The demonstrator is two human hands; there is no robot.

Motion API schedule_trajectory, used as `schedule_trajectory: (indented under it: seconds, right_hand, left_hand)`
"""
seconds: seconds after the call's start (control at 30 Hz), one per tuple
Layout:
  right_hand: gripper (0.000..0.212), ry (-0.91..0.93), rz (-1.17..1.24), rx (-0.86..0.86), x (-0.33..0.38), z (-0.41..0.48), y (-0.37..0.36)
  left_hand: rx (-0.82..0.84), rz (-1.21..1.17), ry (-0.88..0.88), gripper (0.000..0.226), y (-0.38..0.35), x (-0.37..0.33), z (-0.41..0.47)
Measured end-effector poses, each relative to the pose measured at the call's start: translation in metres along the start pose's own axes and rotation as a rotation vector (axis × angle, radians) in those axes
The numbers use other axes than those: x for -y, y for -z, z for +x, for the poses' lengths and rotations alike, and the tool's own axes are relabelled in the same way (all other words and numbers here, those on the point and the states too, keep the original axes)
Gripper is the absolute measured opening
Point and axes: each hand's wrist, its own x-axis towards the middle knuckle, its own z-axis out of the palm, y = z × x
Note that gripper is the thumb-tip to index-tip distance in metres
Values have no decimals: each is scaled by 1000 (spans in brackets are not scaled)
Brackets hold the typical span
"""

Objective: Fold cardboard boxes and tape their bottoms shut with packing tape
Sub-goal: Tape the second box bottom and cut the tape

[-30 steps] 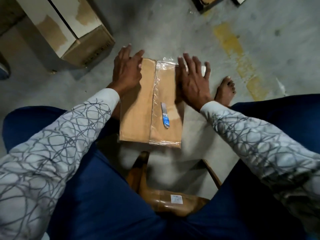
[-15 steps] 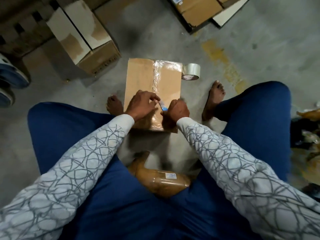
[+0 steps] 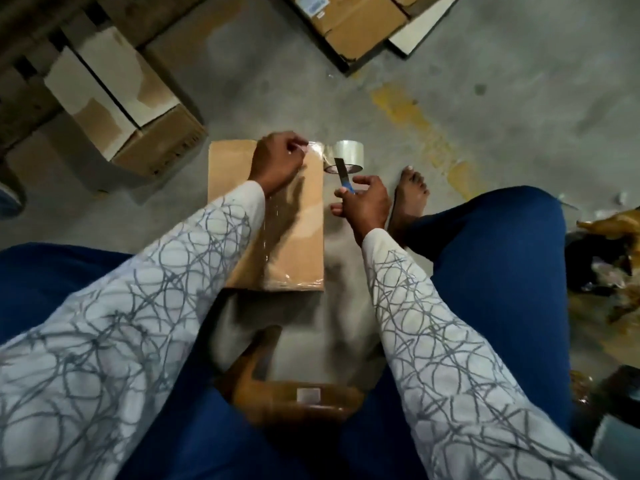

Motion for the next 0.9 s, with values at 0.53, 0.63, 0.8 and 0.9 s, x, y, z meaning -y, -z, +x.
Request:
schedule_trajectory:
  seconds: [0.53,0.63,0.8,0.9]
  right_hand:
    - [17,274,-366,-150,-3,-1,-25]
    - [13,398,-380,-205,-7,-4,-34]
    - [12,432,-389,-280,-7,5,-30]
    - [11,477,-407,-287,-5,10,-30]
  left_hand:
    - [713,-278,228,20,-57,-10,127]
    - [677,-380,210,20,-58,-13,126]
    - [647,-417,176,30,-61,-12,122]
    - [631,-433,162,30,-61,-10,121]
